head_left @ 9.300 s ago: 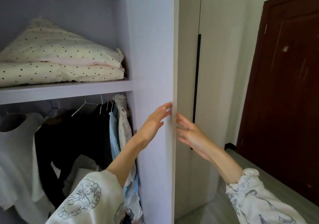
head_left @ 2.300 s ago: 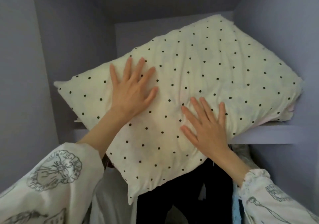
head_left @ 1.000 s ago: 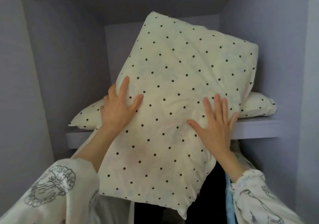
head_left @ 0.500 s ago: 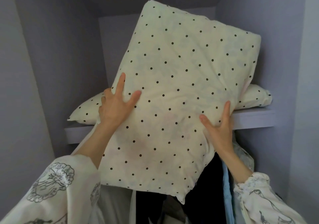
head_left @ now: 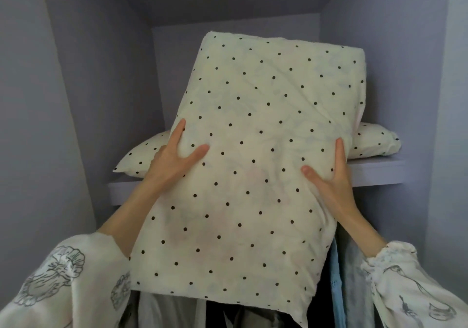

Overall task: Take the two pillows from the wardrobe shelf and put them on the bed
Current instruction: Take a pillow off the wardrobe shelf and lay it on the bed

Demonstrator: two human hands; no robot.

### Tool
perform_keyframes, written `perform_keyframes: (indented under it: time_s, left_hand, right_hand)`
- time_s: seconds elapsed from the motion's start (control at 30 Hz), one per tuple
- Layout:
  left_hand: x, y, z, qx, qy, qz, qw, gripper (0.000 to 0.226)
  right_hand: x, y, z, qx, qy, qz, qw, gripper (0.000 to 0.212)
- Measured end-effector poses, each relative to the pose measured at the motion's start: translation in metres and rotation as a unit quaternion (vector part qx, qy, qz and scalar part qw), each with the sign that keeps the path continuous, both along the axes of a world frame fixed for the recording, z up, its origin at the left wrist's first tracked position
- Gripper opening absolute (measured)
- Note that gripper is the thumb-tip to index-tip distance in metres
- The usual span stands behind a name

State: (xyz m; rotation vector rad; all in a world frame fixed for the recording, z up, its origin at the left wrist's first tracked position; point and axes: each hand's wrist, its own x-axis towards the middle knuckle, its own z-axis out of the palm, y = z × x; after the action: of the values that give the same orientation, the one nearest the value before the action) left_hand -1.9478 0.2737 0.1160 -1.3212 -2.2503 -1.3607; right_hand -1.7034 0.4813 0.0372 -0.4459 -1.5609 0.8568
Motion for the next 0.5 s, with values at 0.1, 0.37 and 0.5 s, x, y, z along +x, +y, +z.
perform_keyframes:
  time_s: [0.1, 0.37, 0.5]
  left_hand:
    - [0.012, -0.012, -0.014, 0.022, -0.033, -0.003, 0.999, 0.088]
    - [0.085, -0.056, -0.044, 0.093, -0.071, 0.059, 0.991, 0.088]
    - [0.143, -0.088, -0.067, 0.136, -0.076, 0.108, 0.982, 0.081]
  right_hand:
    - [0.011, -0.006, 0.001, 0.009, 0.003, 0.026, 1.000, 0.100]
    - [0.044, -0.030, -0.014, 0.029, 0.020, 0.078, 0.996, 0.104]
    - [0.075, -0.040, -0.024, 0.028, 0.011, 0.123, 0.992, 0.099]
